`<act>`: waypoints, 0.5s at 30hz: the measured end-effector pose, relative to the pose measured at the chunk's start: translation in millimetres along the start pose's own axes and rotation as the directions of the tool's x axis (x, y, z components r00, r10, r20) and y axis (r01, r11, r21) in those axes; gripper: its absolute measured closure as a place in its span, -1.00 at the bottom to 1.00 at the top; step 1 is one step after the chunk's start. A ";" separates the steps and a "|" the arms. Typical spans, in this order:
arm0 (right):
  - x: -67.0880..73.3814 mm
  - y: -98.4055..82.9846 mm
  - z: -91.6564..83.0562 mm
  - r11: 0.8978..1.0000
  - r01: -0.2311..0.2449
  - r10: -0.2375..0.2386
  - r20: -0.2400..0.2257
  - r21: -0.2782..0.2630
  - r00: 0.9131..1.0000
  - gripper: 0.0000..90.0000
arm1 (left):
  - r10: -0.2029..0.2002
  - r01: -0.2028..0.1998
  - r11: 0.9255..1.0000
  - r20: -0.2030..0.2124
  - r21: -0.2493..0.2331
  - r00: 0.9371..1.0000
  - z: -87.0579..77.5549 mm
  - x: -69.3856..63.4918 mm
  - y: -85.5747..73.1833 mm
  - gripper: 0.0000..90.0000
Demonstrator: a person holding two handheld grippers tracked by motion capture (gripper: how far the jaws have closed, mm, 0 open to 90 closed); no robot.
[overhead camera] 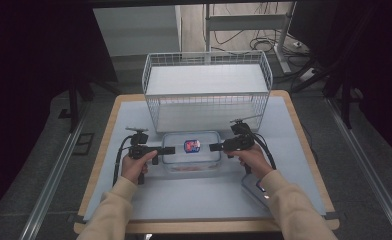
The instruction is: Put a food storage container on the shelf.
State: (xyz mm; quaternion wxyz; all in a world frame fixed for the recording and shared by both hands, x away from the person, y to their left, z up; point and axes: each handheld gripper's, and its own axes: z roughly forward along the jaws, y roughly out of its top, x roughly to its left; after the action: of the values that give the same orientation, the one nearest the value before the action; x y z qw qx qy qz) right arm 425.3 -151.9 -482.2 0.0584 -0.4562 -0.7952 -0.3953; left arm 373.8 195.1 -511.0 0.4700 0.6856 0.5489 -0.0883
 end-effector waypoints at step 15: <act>-4.9 -2.4 16.5 0.989 -0.121 0.130 -0.094 0.090 0.987 -0.58 | -0.023 0.023 1.000 0.027 0.018 0.999 5.1 5.0 -5.0 -0.45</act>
State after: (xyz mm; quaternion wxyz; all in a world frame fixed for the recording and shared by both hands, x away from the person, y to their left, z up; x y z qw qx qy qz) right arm 430.8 -144.6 -497.0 0.1420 -0.4822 -0.7769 -0.3792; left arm 373.5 194.4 -519.7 0.4704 0.6820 0.5494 -0.1080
